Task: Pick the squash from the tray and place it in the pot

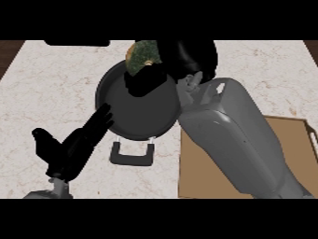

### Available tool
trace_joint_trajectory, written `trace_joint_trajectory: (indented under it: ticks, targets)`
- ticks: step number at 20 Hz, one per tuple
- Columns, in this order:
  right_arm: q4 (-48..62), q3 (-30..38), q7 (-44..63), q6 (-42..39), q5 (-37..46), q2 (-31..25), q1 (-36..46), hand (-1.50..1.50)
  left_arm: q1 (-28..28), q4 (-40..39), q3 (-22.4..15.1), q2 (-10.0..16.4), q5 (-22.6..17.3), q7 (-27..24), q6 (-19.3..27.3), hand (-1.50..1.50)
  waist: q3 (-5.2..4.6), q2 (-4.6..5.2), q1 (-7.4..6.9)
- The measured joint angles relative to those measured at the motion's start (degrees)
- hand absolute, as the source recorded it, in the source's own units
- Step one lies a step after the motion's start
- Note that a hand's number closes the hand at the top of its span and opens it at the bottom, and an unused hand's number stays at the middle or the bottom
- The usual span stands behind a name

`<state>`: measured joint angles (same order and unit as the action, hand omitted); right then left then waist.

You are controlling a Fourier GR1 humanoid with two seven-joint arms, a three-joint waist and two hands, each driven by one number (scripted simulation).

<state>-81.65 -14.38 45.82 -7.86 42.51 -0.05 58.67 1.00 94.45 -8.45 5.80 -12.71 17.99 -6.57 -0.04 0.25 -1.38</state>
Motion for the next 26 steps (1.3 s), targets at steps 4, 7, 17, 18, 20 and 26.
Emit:
trace_joint_trajectory:
  ticks: [4,7,17,18,20,26]
  targets:
    - [11.6,-3.0,-3.7,8.4,-1.9,0.0,3.7,1.5,-0.2,1.5,-0.7,-0.6,0.3,1.1,0.3,0.0,0.0,0.07,-0.48]
    - [20.3,-4.3,-6.8,13.6,-4.8,0.0,7.4,1.5,0.5,1.0,0.0,0.1,-0.3,1.2,-0.6,0.0,-0.02,0.22,-0.98]
    - [41.7,-10.8,-17.0,27.2,-17.9,0.0,13.5,1.5,3.4,-1.8,-0.9,-1.2,0.5,0.4,-1.4,0.0,-0.07,1.05,-4.01]
    - [43.0,-10.9,-17.8,27.7,-19.5,0.0,13.5,1.5,3.5,-2.1,-1.0,-1.2,0.5,0.1,-1.8,0.0,-0.07,1.16,-4.28]
    - [44.9,-11.2,-18.9,29.9,-22.7,0.0,12.8,-1.5,3.5,-2.2,-1.4,-1.2,0.7,-0.4,-2.2,0.0,-0.07,1.31,-4.86]
    - [45.2,-9.0,-24.0,34.8,-34.8,0.0,11.0,-1.5,4.6,-2.9,-2.2,-1.7,0.8,0.0,-2.8,0.0,0.0,1.75,-6.45]
